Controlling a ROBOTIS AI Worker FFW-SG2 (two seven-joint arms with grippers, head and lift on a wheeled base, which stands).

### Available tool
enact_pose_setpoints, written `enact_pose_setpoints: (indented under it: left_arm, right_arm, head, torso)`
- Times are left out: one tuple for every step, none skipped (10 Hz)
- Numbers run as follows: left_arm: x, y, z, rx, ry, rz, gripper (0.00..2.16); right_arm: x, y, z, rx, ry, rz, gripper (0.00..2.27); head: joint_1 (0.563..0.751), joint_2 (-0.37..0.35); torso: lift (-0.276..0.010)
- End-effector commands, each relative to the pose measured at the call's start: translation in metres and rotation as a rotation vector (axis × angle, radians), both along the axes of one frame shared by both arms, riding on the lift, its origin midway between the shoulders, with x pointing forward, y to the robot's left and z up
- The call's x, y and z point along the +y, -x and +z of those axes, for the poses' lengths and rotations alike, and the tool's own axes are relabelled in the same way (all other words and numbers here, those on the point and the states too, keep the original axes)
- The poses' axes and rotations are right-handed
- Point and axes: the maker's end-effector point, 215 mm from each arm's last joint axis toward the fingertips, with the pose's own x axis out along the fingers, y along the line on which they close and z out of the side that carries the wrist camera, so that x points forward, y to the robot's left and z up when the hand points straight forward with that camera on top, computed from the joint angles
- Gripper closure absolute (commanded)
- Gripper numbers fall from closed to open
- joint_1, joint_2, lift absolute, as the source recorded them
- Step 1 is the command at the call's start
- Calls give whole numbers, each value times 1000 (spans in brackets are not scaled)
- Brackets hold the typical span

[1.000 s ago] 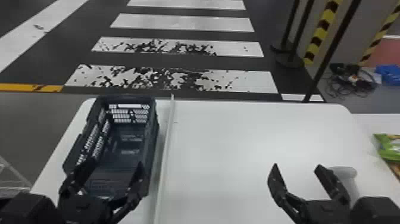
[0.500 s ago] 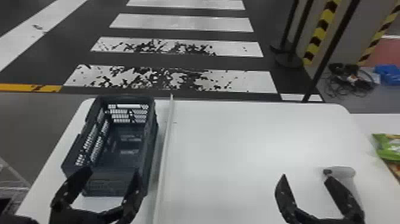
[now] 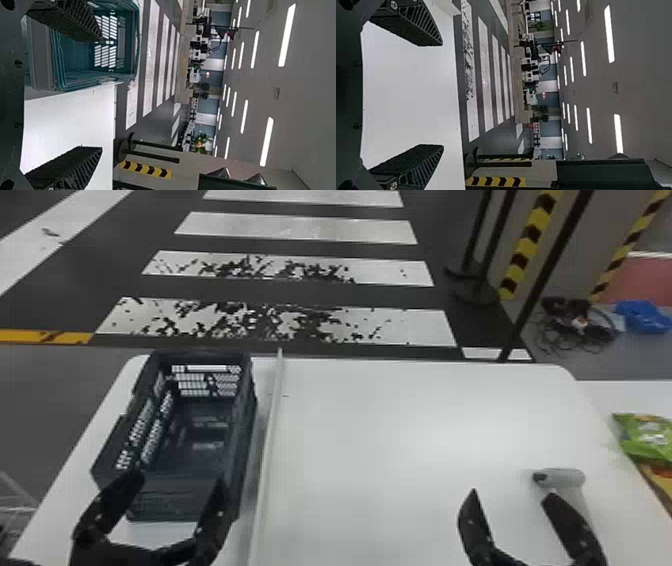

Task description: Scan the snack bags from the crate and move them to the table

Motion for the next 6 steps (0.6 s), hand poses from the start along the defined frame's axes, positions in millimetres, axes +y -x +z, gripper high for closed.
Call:
enact_pose_setpoints:
  left_arm:
    - [1,-1,0,0,4,1,9]
    - [3,0,-1,5,5,2,9]
    - [2,1,-2,8,6,1,9]
    - [2,1,-2,8,6,1,9]
    - [2,1,-3,9,9,0,9]
    - [0,3,-5,14,11,-3,9]
  right_arm:
    - [0,1,-2,3,2,-1,76]
    - [-1,1,-2,5,2,-2,76]
    - [0,3,-3,9,0,-2,76]
    - [0,3,-3,9,0,-2,76]
    - [0,4,-4,11,0,-2,76]
    - [0,4,-6,14,2,-3,76]
  head:
    - [695,-41]
    - [695,-41]
    - [695,-40]
    - [695,-39]
    - [695,-38]
    - [695,-37]
  torso:
    - [-95]
    - [-95]
    - [-95]
    - [-95]
    - [-95]
    - [-95]
